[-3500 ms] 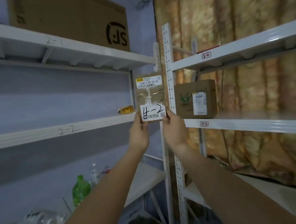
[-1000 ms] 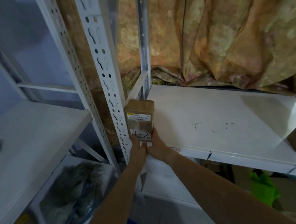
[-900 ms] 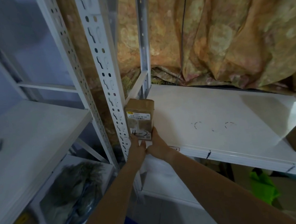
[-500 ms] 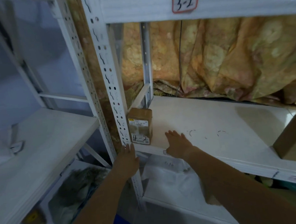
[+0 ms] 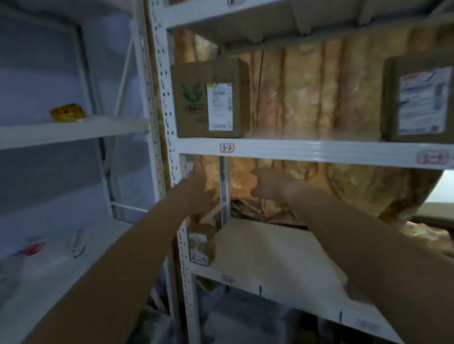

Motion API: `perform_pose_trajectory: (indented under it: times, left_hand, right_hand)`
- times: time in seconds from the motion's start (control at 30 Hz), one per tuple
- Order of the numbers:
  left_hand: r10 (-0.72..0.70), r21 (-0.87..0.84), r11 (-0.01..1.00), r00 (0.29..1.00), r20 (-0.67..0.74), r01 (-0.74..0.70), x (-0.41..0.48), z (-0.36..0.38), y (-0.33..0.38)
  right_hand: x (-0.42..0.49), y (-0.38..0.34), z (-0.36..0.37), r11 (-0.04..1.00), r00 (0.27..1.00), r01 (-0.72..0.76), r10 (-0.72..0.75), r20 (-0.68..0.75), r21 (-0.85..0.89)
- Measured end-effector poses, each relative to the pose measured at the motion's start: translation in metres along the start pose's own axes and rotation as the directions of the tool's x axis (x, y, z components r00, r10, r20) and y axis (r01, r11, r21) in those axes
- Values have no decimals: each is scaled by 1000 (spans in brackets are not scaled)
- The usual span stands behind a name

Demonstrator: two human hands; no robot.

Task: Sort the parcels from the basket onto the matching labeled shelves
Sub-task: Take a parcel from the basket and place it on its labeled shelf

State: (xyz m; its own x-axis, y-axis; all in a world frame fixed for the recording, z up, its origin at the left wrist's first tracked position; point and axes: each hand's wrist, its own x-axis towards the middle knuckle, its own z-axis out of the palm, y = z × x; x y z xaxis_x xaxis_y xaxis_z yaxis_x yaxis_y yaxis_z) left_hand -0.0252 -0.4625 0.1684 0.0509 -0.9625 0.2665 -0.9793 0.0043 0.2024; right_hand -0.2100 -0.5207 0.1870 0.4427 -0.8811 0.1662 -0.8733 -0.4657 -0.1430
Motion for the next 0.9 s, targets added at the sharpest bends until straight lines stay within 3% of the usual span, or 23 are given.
perform_pose_trajectory:
  times: [0.23, 0.53, 0.73, 0.9]
  left_hand:
    - [-76, 165, 981, 985, -154, 101, -79, -140, 66]
    - [-213, 266, 927, 956, -202, 263, -154, -193, 49]
    - [-403, 179, 890, 907, -125, 420, -226, -159, -23]
    - [-666, 91, 744, 746, 24, 661, -331, -81, -121]
  right_hand:
    - [-67, -24, -119, 982, 976, 175, -163, -147, 74]
    - [-109, -68, -141, 960, 961, 244, -220, -166, 140]
    - [-111, -145, -89, 907, 931, 364, -356, -78, 210]
    - [-141, -242, 41, 825, 856, 441, -505, 110, 354]
